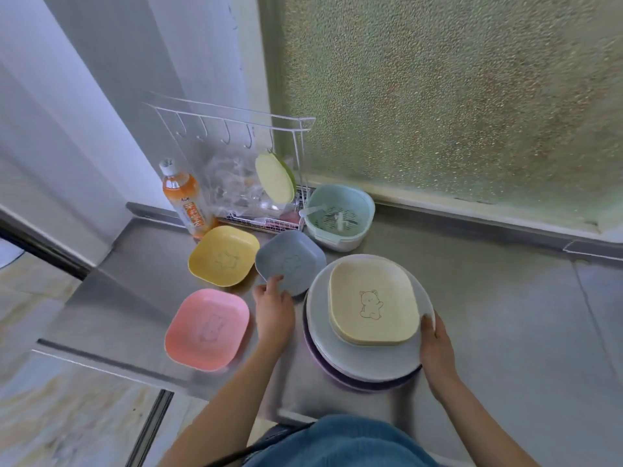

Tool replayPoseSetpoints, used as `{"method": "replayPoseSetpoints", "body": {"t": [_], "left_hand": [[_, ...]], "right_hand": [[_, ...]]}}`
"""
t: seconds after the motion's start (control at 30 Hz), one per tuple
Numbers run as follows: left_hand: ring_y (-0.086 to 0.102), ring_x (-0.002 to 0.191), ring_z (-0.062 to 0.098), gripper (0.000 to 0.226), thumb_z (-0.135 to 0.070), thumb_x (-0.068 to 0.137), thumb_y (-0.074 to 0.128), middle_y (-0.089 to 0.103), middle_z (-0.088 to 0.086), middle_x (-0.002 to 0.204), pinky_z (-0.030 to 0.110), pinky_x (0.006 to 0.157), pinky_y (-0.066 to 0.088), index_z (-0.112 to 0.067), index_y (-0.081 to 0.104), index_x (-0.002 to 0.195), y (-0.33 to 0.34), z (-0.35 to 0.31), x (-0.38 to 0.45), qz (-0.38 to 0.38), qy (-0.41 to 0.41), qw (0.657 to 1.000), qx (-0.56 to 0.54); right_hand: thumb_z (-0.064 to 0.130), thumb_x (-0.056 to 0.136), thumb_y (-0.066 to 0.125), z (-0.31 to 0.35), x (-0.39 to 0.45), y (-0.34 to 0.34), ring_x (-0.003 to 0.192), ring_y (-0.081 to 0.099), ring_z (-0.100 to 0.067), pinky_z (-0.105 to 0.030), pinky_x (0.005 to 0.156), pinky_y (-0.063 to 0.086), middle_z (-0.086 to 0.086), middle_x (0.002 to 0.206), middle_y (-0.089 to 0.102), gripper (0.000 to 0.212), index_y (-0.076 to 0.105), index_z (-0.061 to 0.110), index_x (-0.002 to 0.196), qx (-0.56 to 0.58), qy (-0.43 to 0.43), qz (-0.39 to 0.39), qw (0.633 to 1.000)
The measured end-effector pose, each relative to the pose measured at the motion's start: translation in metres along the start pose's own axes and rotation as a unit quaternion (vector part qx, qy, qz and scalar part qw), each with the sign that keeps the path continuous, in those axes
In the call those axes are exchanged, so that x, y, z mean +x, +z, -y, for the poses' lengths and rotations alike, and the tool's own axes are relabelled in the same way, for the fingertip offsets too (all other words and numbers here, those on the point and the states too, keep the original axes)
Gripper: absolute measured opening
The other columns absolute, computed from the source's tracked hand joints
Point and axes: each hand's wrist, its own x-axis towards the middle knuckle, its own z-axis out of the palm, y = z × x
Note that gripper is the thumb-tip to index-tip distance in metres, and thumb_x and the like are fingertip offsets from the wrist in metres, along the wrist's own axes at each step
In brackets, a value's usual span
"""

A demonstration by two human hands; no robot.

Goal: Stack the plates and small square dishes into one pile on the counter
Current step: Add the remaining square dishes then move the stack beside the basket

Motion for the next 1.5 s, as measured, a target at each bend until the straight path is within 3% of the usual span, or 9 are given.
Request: {"method": "replayPoseSetpoints", "body": {"t": [0.13, 0.4, 0.53, 0.73, 0.87, 1.0, 1.2, 1.3, 1.5], "left_hand": [[0.053, 0.095, 0.030, 0.039, -0.024, 0.088, 0.052, 0.049, 0.016, 0.126, 0.040, 0.084, 0.048, -0.016, 0.040, 0.124, -0.003, -0.005, 0.026, -0.011, -0.110, 0.991, -0.070], [0.060, 0.097, 0.036, 0.043, -0.009, 0.082, 0.044, 0.056, 0.012, 0.112, 0.052, 0.079, 0.057, -0.022, 0.038, 0.123, 0.006, -0.006, 0.048, 0.012, -0.159, 0.982, -0.099], [0.062, 0.093, 0.036, 0.024, -0.019, 0.077, 0.045, 0.060, 0.013, 0.109, 0.051, 0.081, 0.056, -0.028, 0.040, 0.099, 0.004, -0.007, 0.044, -0.030, -0.125, 0.983, -0.134], [0.062, 0.086, 0.031, 0.044, -0.018, 0.084, 0.047, 0.061, 0.013, 0.107, 0.048, 0.077, 0.056, -0.026, 0.047, 0.127, -0.014, -0.022, 0.024, -0.092, -0.009, 0.989, -0.117], [0.061, 0.078, 0.027, 0.038, -0.012, 0.080, 0.046, 0.059, 0.000, 0.084, 0.046, 0.068, 0.055, -0.025, 0.055, 0.115, -0.031, -0.037, 0.013, -0.118, 0.052, 0.976, -0.175], [0.047, 0.061, 0.010, 0.041, -0.013, 0.074, 0.046, 0.055, -0.003, 0.079, 0.028, 0.055, 0.038, -0.022, 0.060, 0.111, -0.038, -0.064, 0.007, -0.060, 0.165, 0.973, -0.151], [0.047, 0.058, 0.017, 0.048, -0.015, 0.075, 0.049, 0.049, -0.003, 0.070, 0.027, 0.055, 0.036, -0.029, 0.059, 0.120, -0.012, -0.077, -0.019, 0.084, 0.223, 0.971, -0.028], [0.050, 0.063, 0.020, 0.056, -0.022, 0.073, 0.047, 0.051, -0.004, 0.072, 0.027, 0.058, 0.038, -0.035, 0.052, 0.128, -0.003, -0.075, -0.028, 0.114, 0.225, 0.967, 0.030], [0.052, 0.067, 0.023, 0.068, -0.023, 0.075, 0.050, 0.045, -0.008, 0.069, 0.028, 0.057, 0.038, -0.047, 0.037, 0.137, -0.001, -0.073, -0.041, 0.129, 0.252, 0.955, 0.091]], "right_hand": [[0.036, 0.100, 0.031, 0.000, 0.000, 0.002, 0.119, 0.050, -0.027, -0.040, 0.095, 0.042, -0.008, 0.135, 0.052, 0.042, 0.041, 0.022, 0.139, 0.010, 0.007, -0.009, 1.000], [0.033, 0.101, 0.031, 0.006, -0.004, 0.001, 0.104, 0.049, -0.019, -0.033, 0.087, 0.039, -0.010, 0.131, 0.054, 0.041, 0.042, 0.017, 0.137, -0.002, 0.007, -0.009, 1.000], [0.034, 0.101, 0.031, 0.004, -0.004, 0.002, 0.108, 0.050, -0.021, -0.034, 0.087, 0.040, -0.011, 0.132, 0.054, 0.041, 0.042, 0.017, 0.137, -0.003, 0.002, -0.014, 1.000], [0.032, 0.101, 0.030, 0.003, -0.004, 0.005, 0.115, 0.051, -0.027, -0.034, 0.088, 0.041, -0.011, 0.132, 0.053, 0.041, 0.041, 0.017, 0.138, -0.001, -0.004, -0.020, 1.000], [0.032, 0.101, 0.031, 0.001, -0.003, 0.005, 0.114, 0.051, -0.026, -0.036, 0.091, 0.042, -0.011, 0.131, 0.054, 0.040, 0.042, 0.017, 0.137, 0.002, -0.013, -0.021, 1.000], [0.031, 0.102, 0.030, -0.001, -0.001, 0.006, 0.117, 0.051, -0.028, -0.042, 0.096, 0.043, -0.010, 0.132, 0.054, 0.040, 0.042, 0.017, 0.137, -0.001, -0.013, -0.022, 1.000], [0.028, 0.102, 0.027, 0.007, -0.002, 0.001, 0.130, 0.041, -0.024, -0.036, 0.107, 0.032, -0.005, 0.145, 0.043, 0.042, 0.037, 0.018, 0.142, -0.011, -0.015, -0.015, 1.000], [0.033, 0.102, 0.023, 0.026, -0.004, -0.004, 0.139, 0.028, -0.014, -0.029, 0.113, 0.020, 0.003, 0.153, 0.029, 0.047, 0.028, 0.020, 0.147, 0.026, -0.040, -0.040, 0.998], [0.025, 0.101, 0.034, 0.075, -0.001, 0.000, 0.134, 0.034, -0.005, -0.022, 0.109, 0.025, 0.009, 0.148, 0.037, 0.043, 0.034, 0.023, 0.144, 0.061, -0.131, 0.027, 0.989]]}}
